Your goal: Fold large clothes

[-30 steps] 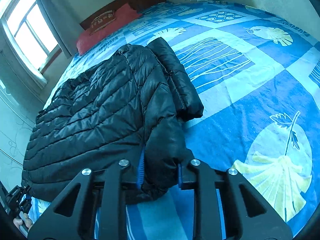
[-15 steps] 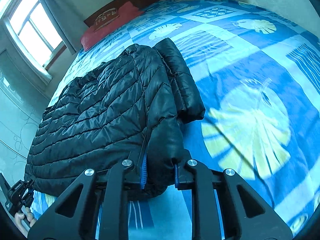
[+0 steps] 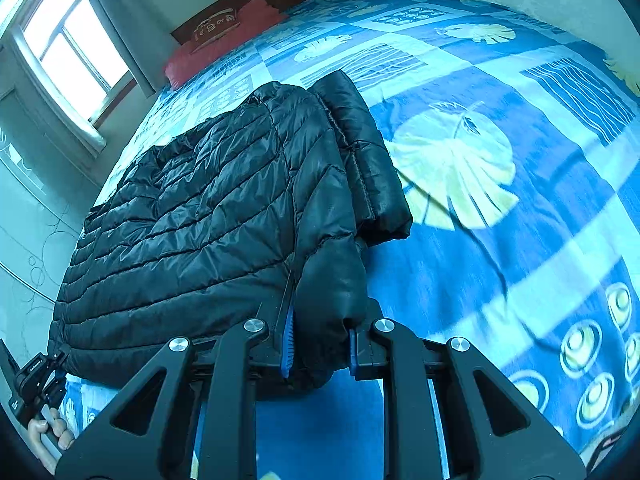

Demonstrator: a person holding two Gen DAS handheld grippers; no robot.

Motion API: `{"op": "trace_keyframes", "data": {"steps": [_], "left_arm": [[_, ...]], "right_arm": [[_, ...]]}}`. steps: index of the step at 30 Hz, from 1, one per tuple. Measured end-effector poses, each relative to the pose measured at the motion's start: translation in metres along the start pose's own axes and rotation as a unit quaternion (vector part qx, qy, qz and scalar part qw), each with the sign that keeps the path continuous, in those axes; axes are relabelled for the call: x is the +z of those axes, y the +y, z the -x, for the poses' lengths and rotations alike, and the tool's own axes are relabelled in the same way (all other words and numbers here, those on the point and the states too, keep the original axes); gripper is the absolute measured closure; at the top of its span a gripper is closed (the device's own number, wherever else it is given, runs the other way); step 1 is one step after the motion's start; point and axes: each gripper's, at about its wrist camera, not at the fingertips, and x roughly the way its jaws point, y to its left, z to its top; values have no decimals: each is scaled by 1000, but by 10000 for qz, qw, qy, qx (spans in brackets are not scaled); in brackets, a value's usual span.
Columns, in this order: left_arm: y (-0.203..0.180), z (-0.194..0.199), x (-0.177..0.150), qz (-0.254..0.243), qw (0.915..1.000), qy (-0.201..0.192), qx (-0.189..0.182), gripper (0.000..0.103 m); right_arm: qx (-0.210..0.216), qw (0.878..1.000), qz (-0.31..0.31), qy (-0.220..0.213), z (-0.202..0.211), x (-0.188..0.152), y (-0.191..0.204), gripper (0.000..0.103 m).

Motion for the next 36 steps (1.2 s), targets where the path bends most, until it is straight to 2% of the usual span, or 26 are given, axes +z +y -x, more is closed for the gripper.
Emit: {"op": "trace_keyframes", "data": {"steps": [8,29,32,36], "left_arm": [[9,11,-9,-8,10000,-8,-1,82],[16,3,-15,-128,9999,-16,-26,81],[16,3,-15,-139,9999,-27,-43,81],[15,3,-16,-171,9998,-42,-28,81]], "right_arm": [[15,10000,0,31,11,-11,-3,84],[-118,9997,138,-131,3,-22,-4,82],[-156,9997,111,-141,3,-22,-6,79],[-265,9995,71,-127,2,-24,-9,69]]}}
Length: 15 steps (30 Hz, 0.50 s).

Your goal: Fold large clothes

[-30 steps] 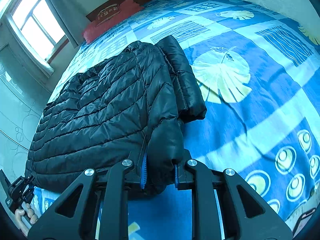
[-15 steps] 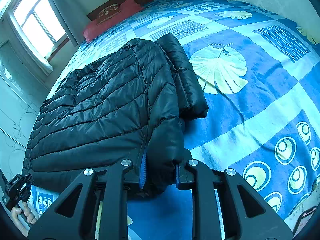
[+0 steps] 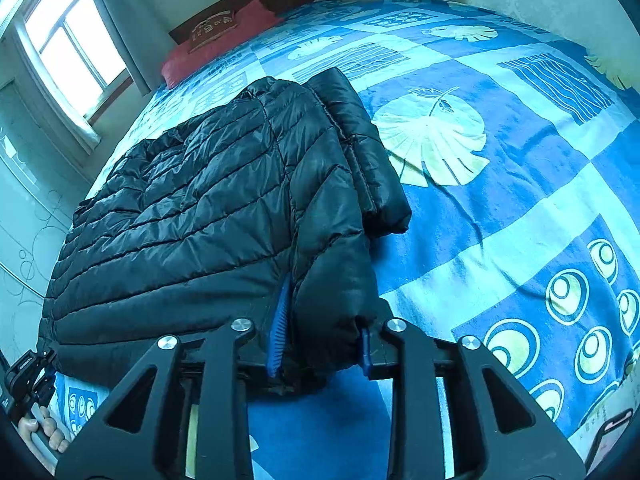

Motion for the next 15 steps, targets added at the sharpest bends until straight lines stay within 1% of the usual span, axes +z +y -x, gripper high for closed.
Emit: {"op": "trace_keyframes", "data": {"steps": [1,2,4,6,7,9,10,13,15], "left_arm": [[0,0,0,-22,10000,-7,10,81],[0,1,-1,-38,10000,-11,14,81],[-1,1,-1,-61,10000,-17,22,80],[0,2,0,-84,10000,-11,23,79],[0,3,0,-102,9999,-9,25,78],[1,7,1,-89,10000,-6,29,73],[3,10,1,-46,10000,8,-3,73],[8,17,3,-45,10000,52,-1,66],[11,24,5,-104,9999,35,78,58]], "right_arm": [[-15,10000,-23,13,-1,-1,-1,65],[-23,10000,-68,24,-1,-1,-3,64],[-90,9999,-115,17,-1,-3,-5,53],[-126,9998,-154,24,0,-4,-8,47],[-127,9998,-156,13,1,-4,-8,47],[-179,9998,-80,-8,6,-4,-7,47],[-185,9998,-76,-2,8,-4,-7,47],[-231,9997,-23,14,17,-6,-5,47],[-374,9991,142,-101,27,-8,-1,47]]}}
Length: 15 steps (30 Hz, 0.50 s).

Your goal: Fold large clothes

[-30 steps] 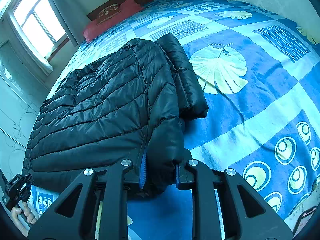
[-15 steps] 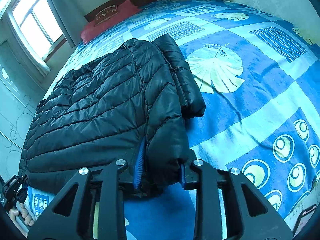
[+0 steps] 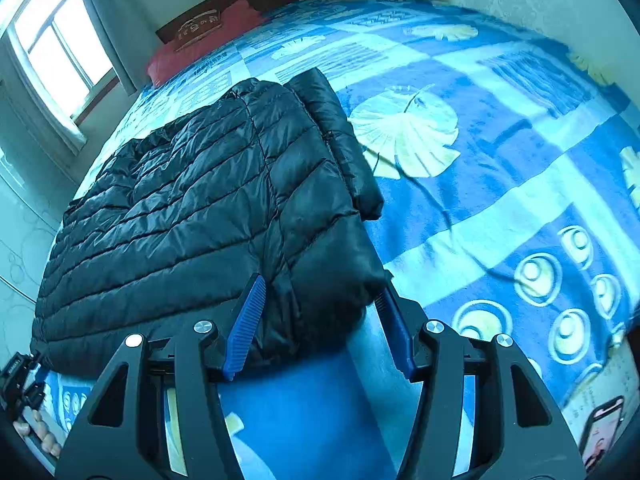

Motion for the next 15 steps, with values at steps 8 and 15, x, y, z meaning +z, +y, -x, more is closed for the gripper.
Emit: {"op": "trace_keyframes", "data": {"steps": [8,15], "left_arm": [[14,22,11,-523,9977,-110,423,43],[30,13,39,-585,9964,-55,614,43]], "right_arm": [[-182,9983,525,-196,25,0,19,54],[170,9944,1028,-153,19,5,66,56]]}}
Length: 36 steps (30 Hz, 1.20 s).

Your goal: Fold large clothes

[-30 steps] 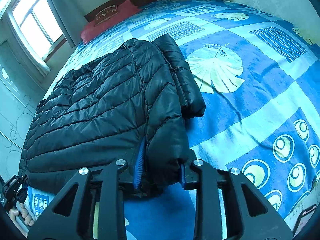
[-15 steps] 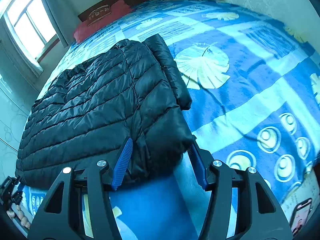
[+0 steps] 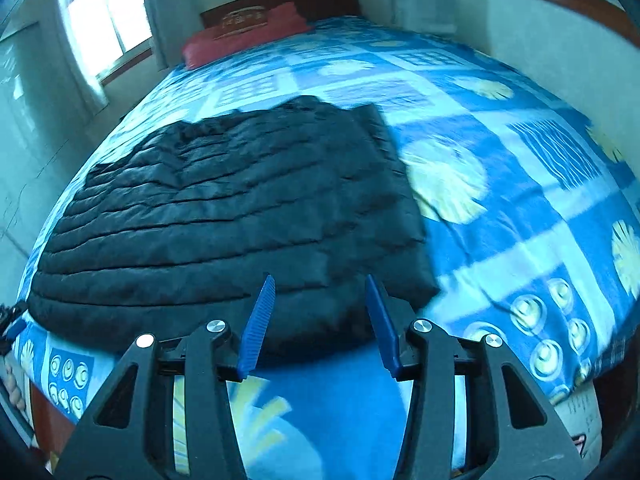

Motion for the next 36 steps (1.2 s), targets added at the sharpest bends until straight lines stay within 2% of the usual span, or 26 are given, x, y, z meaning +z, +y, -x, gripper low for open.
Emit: {"op": "trace_keyframes", "data": {"steps": [6,12,17,22,27,36], "left_arm": [[-6,-11,16,-118,9999,-28,77,43],[-16,-27,30,-334,9991,11,255,43],[-25,-40,39,-576,9972,70,469,43],[-33,-47,49,-696,9960,78,547,43],[-43,-47,56,-859,9942,21,644,43],[-58,-39,58,-1119,9912,-99,693,41]], "right_arm": [[313,9980,545,-54,-19,32,56,56],[761,9938,807,50,-60,75,129,56],[683,9925,951,347,-100,78,167,57],[301,9911,1134,630,-137,63,176,56],[126,9906,1251,545,-142,54,179,56],[82,9908,1298,388,-139,44,182,56]]}}
